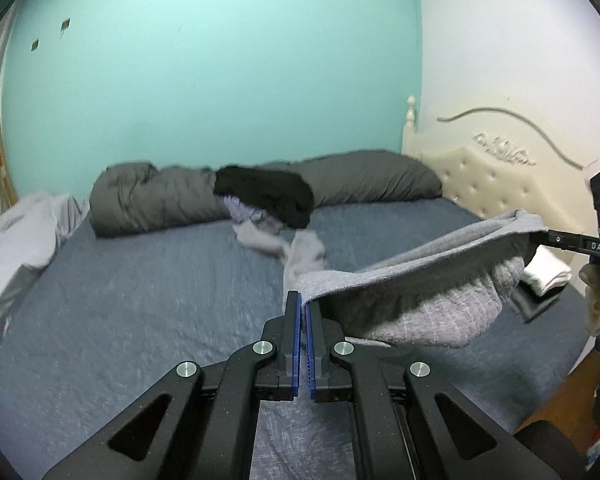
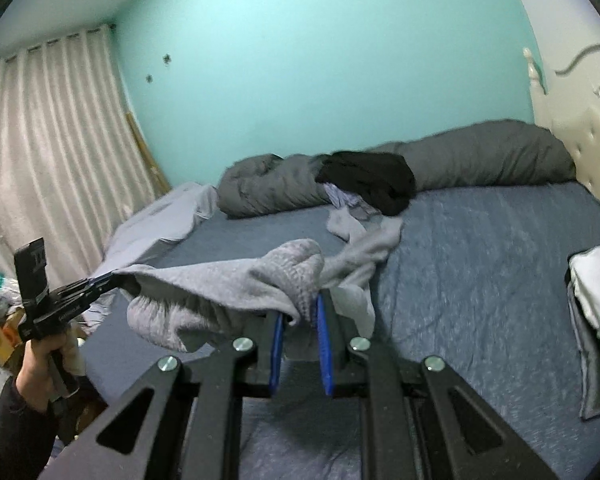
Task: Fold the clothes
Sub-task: 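Lift the hoodie hem with the left tool while the right tool holds another edge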
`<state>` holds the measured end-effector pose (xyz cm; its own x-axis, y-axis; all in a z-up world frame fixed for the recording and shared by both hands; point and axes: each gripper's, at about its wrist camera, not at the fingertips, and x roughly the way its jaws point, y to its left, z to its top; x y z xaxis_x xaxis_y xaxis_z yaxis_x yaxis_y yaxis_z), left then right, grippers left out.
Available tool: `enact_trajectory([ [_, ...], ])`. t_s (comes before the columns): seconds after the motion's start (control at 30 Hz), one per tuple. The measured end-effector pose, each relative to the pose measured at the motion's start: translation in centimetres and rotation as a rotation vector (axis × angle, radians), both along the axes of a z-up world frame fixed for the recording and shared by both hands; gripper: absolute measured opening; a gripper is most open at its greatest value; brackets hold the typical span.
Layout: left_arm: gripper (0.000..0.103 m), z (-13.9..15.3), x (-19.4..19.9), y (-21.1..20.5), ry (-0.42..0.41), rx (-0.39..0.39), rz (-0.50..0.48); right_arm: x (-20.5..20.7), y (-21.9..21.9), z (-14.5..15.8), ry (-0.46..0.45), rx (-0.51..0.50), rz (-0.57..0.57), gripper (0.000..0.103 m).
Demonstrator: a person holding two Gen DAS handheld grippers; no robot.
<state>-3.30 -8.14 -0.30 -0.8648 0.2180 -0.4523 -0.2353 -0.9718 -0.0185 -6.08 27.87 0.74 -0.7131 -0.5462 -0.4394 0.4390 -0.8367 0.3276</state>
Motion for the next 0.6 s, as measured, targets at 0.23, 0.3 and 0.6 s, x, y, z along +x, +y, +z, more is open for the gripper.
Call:
enact_trajectory([
  [0.23,0.002,5.0,4.5,0.4,0.055,-0.010,-0.038,4.3,0.5,4.9,0.040,-0.004,0.054,0.015],
  [0.3,0.002,5.1,4.8,0.8,0.040,-0.021,-0.042,4.7,0.4,5.1,0.035,0.016,0.056,0.015],
  [0.6,0.002,-4.5,-1.8,2.4,-0.268,-0.024,-0.035,-1.9,-1.7,-4.9,-0.245,0.119,-0.021,0.016],
])
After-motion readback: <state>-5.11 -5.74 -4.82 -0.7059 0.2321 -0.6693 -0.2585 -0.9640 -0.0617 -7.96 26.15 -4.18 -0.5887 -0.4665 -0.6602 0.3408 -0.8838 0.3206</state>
